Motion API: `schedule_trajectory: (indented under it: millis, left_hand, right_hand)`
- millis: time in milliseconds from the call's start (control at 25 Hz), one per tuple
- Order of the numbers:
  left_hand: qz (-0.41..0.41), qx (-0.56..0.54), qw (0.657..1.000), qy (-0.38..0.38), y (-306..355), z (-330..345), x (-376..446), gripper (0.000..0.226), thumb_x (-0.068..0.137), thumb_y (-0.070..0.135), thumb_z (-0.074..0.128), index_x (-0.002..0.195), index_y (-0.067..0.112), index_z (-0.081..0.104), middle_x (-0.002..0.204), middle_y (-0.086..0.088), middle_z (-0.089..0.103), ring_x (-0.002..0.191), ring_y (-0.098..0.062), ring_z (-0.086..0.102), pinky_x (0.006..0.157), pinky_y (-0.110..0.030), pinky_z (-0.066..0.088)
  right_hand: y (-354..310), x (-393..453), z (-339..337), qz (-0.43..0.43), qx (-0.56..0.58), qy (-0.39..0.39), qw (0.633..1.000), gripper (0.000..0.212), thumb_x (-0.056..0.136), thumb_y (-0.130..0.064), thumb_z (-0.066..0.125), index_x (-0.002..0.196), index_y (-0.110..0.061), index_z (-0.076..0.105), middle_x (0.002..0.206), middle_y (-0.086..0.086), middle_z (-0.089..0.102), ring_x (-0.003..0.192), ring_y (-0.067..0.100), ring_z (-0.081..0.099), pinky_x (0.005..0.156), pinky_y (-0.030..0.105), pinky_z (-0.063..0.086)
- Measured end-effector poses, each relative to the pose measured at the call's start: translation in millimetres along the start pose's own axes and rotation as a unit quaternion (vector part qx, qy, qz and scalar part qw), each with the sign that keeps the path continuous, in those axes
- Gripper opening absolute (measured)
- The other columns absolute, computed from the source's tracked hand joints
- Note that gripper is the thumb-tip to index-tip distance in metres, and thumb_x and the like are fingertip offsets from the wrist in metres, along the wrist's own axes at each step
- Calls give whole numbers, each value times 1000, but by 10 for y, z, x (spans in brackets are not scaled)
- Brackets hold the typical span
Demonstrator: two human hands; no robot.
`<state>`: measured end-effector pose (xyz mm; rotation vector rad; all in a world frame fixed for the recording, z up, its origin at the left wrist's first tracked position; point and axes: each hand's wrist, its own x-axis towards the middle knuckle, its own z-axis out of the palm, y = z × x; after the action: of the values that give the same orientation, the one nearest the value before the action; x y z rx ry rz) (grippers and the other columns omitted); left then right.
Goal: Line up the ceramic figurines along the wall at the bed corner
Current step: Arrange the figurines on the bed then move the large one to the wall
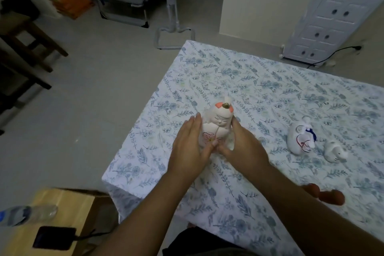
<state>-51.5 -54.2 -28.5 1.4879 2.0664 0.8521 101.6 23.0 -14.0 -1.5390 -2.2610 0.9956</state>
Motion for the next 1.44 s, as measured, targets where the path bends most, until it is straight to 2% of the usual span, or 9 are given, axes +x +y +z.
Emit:
schedule_trajectory:
  millis: [160, 320, 440, 640, 800, 1000, 1120, 1280, 1440]
  left_hand:
    - [-1, -109, 994, -26, -98, 103, 170, 74, 95, 40, 65, 157, 33, 25, 152, 8, 48, 138, -10, 47, 106, -44, 48]
    - [26, -153, 988, -7, 9, 90, 135, 71, 93, 35, 69, 154, 34, 33, 140, 17, 54, 129, -4, 52, 98, -41, 54]
    - [58, -200, 978, -32, 393, 143, 110, 73, 91, 34, 72, 154, 34, 36, 133, 27, 53, 128, -2, 52, 99, -39, 54]
    - [118, -269, 950, -104, 1467, 554, 107, 67, 91, 29, 74, 149, 38, 41, 140, 22, 55, 128, -2, 54, 97, -34, 56]
    - [155, -289, 930, -167, 2446, 1245, 109, 55, 92, 25, 72, 141, 37, 49, 134, 23, 60, 121, 3, 57, 95, -23, 54]
    - [162, -317, 902, -244, 3610, 2516, 209, 43, 98, 24, 64, 138, 32, 52, 134, 15, 57, 126, 0, 54, 97, -18, 49]
    - [128, -312, 904, -263, 4226, 3433, 401, 32, 104, 27, 50, 136, 33, 55, 134, 7, 51, 121, 12, 49, 92, -7, 44]
    - [107, -296, 895, -316, 5008, 4701, 704, 36, 107, 31, 42, 139, 28, 58, 140, 7, 58, 129, -4, 53, 109, -36, 46]
    - [90, -292, 887, -345, 5507, 5492, 954, 36, 106, 25, 43, 137, 24, 61, 135, 0, 65, 117, -16, 64, 100, -48, 54]
  right_hand:
    - [-48, 31, 28, 33, 90, 6, 995, 61, 80, -43, 78, 128, -40, 42, 113, -16, 69, 98, 13, 69, 82, 41, 57]
    - [-11, -107, -133, 36, 193, 24, 980, 64, 78, -21, 84, 121, -49, 48, 102, -32, 65, 96, -16, 63, 79, 8, 49]
    - [137, -366, -471, 38, 230, 72, 970, 70, 77, -15, 86, 121, -52, 47, 106, -35, 63, 103, -22, 56, 80, -2, 42]
    - [636, -867, -1287, 50, 297, 177, 937, 71, 74, -18, 85, 125, -48, 46, 122, -16, 63, 111, -8, 62, 86, 8, 49]
    - [1417, -1224, -1944, 65, 316, 260, 910, 76, 70, -28, 84, 138, -30, 49, 129, -9, 65, 118, 7, 65, 93, 24, 55]
    - [2798, -1511, -2849, 94, 326, 296, 893, 74, 79, -7, 82, 131, -49, 49, 128, -23, 65, 120, 4, 63, 95, 28, 57]
    - [3736, -1509, -3313, 138, 315, 333, 878, 85, 75, -7, 86, 140, -47, 48, 127, -16, 68, 118, 6, 65, 98, 37, 56]
    - [4758, -1376, -3790, 181, 313, 413, 836, 74, 73, -15, 88, 136, -39, 56, 115, -13, 73, 106, 2, 70, 91, 37, 60]
    - [5432, -1161, -4009, 186, 306, 484, 799, 50, 80, -27, 81, 115, -56, 60, 108, -17, 74, 105, 4, 70, 89, 45, 60]
